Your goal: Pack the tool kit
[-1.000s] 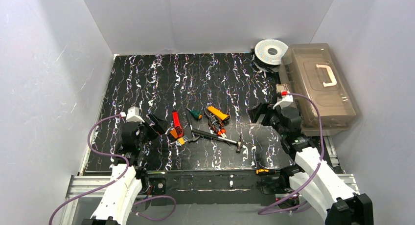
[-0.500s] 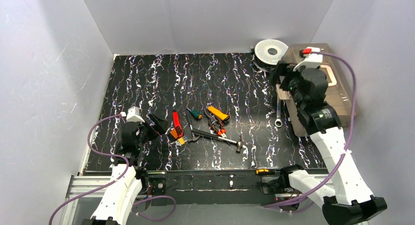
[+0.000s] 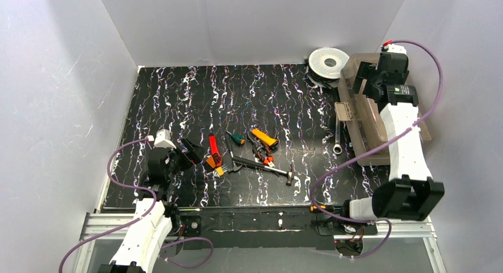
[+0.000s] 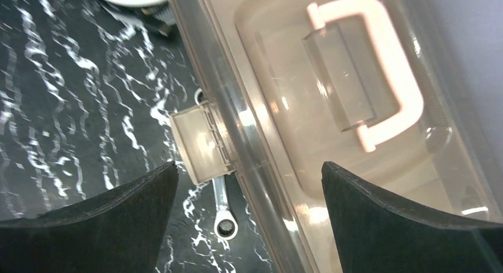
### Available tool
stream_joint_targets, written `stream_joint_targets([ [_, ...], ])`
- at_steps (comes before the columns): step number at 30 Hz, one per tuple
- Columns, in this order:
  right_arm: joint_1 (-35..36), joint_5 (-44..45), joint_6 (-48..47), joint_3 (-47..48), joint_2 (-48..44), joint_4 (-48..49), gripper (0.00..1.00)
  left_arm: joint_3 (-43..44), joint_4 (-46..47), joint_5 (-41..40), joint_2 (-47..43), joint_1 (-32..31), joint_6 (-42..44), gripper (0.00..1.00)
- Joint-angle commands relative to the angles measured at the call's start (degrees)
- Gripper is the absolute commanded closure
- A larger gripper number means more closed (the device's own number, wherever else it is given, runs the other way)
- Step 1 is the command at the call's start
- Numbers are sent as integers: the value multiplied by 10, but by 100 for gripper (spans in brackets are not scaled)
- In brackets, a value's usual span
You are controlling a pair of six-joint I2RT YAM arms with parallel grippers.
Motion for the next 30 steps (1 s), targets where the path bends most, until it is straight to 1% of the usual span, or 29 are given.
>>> stream_joint_targets([
  [1, -7, 37, -25, 38, 53, -43, 2, -5, 7, 8, 2, -2, 9, 0],
  [4, -8, 86, -23, 46, 88, -46, 4, -6, 6, 8, 2, -2, 10, 0],
  [6, -9, 90, -22, 52, 109, -53, 9, -5, 5, 9, 0, -3, 10, 1],
  [7, -8, 87, -17, 55, 119, -63, 12, -5, 6, 9, 0, -3, 10, 1],
  [10, -6, 44, -6, 53, 144, -84, 31, -6, 6, 8, -2, -3, 9, 1],
  [11, -2, 36, 0, 51, 150, -91, 35, -6, 7, 8, -2, -3, 9, 0],
  [12, 6, 38, 4, 48, 155, -97, 38, -6, 6, 10, -3, -2, 9, 1],
  [13, 19, 41, 5, 44, 159, -101, 45, -6, 6, 9, -3, -2, 10, 1],
  [17, 67, 57, 9, 31, 161, -113, 61, -6, 14, 18, 3, -3, 13, 1],
  [18, 72, 49, 13, 28, 157, -116, 66, -8, 23, 30, 7, -2, 13, 1],
  [21, 77, -8, 16, 19, 138, -113, 73, -5, 55, 43, 34, -14, 5, 0],
  [23, 78, -39, 20, 16, 122, -109, 75, 18, 55, 30, 66, -48, -8, 0],
  [25, 79, -57, 19, 10, 106, -99, 75, 45, 63, -6, 93, -114, -22, 1],
  [27, 79, -47, 18, 11, 95, -100, 75, 83, 71, -47, 129, -178, -27, 0],
  [28, 79, -41, 17, 12, 92, -102, 76, 102, 81, -56, 157, -201, -32, 0],
  [30, 78, -41, 17, 14, 86, -103, 76, 154, 114, -41, 226, -232, -48, 0],
])
